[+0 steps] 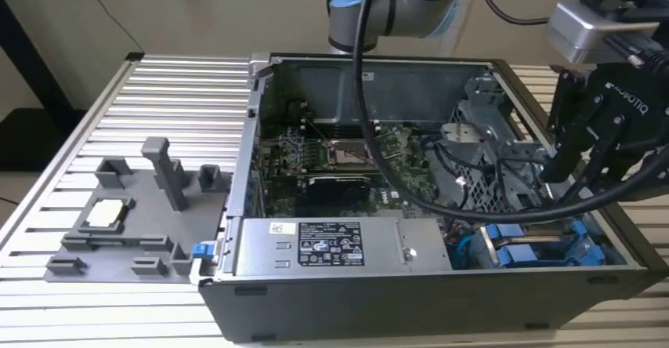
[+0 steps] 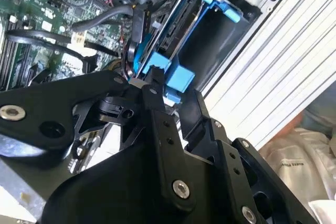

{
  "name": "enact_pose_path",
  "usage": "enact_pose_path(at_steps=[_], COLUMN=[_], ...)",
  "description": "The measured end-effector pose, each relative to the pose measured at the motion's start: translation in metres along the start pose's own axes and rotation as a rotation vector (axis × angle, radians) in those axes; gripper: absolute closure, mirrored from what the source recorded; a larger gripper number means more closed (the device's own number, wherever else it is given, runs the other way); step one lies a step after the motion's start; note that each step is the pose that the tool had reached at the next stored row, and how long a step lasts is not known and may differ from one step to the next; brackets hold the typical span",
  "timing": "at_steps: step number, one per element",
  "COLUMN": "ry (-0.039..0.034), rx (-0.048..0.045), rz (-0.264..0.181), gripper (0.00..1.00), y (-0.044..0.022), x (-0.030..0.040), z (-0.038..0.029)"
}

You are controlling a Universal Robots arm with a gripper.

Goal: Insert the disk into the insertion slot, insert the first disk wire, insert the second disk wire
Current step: 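Insert the disk into the insertion slot, then insert the first disk wire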

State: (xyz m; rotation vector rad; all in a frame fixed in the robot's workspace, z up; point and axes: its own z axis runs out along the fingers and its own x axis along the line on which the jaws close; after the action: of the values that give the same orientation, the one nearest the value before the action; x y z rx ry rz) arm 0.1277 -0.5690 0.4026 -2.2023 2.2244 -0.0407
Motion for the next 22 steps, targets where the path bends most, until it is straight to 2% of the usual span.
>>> enact_pose_path(at_steps=[8, 9, 14, 19, 22], ry=[-0.0206, -0.0221, -0.0295, -0.0371, -0.0387], rx=[0.1437, 0.1486, 0.1488, 0.1517, 0.1553], rz=[0.002, -0.006, -0.082, -0.097, -0.105], gripper=[0.59, 0.59, 0.59, 0.59, 0.59], y=[0.0024, 0.0024, 0.0025, 0.0029, 0.0041], x=[-0.0001, -0.0005, -0.0022, -0.0049, -0.0073], z=[0.0, 0.0001, 0.0001, 0.0001, 0.0])
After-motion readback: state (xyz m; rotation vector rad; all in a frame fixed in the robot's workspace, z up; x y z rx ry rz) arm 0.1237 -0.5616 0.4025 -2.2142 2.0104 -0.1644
